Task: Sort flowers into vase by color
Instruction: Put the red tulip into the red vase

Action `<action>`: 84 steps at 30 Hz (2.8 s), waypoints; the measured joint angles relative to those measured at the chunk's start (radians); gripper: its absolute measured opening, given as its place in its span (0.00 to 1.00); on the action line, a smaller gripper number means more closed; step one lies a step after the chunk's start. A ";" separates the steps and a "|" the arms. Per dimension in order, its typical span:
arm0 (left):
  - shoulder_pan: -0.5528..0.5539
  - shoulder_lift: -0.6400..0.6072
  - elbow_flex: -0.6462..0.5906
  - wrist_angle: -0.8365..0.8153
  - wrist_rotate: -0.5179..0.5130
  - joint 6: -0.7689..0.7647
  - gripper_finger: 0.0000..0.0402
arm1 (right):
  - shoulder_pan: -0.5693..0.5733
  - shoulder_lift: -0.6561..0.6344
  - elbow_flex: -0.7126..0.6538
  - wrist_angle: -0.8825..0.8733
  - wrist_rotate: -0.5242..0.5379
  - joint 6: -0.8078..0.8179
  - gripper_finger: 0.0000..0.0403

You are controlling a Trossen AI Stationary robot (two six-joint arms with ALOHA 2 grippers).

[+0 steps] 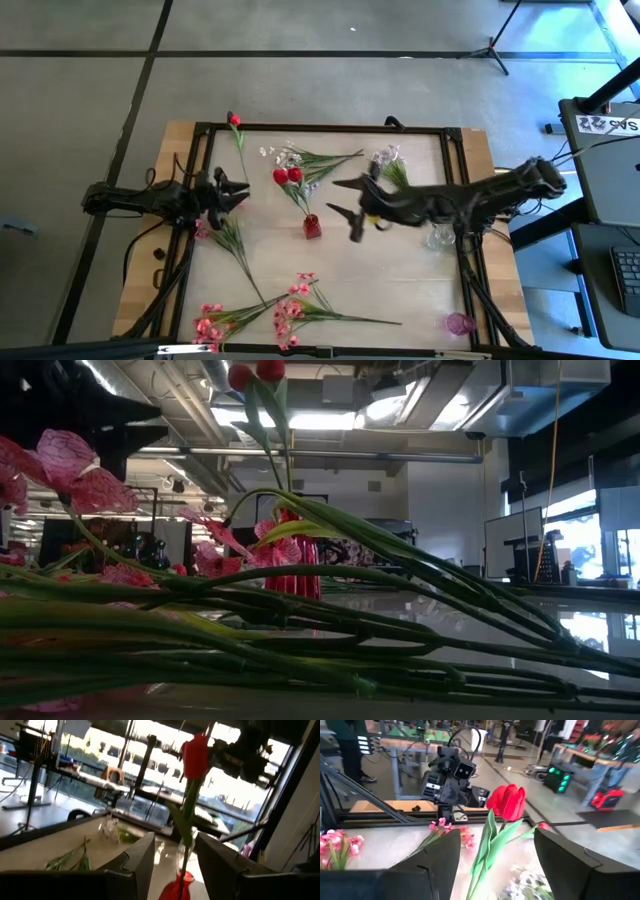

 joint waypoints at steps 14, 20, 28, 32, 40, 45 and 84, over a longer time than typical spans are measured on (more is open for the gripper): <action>0.000 0.023 0.001 0.133 -0.074 0.008 0.35 | 0.369 -0.055 0.000 -0.228 0.558 0.015 0.62; 0.013 0.175 0.016 0.132 -0.376 -0.002 0.35 | 0.412 -0.054 0.000 -0.247 0.663 0.020 0.62; 0.176 0.483 0.152 -0.035 -0.608 -0.155 0.35 | 0.411 -0.054 0.000 -0.249 0.665 0.022 0.62; 0.318 0.621 0.215 -0.168 -0.563 -0.318 0.35 | 0.411 -0.054 0.000 -0.277 0.665 0.062 0.62; 0.601 0.844 0.265 -0.226 -0.414 -0.393 0.36 | 0.411 -0.053 0.000 -0.435 0.630 0.235 0.62; 0.751 0.969 0.266 -0.225 -0.269 -0.447 0.44 | 0.411 -0.053 -0.001 -0.507 0.619 0.305 0.62; 0.855 1.540 0.443 -0.038 -0.290 -0.604 0.23 | 0.410 -0.053 -0.001 -0.569 0.574 0.359 0.62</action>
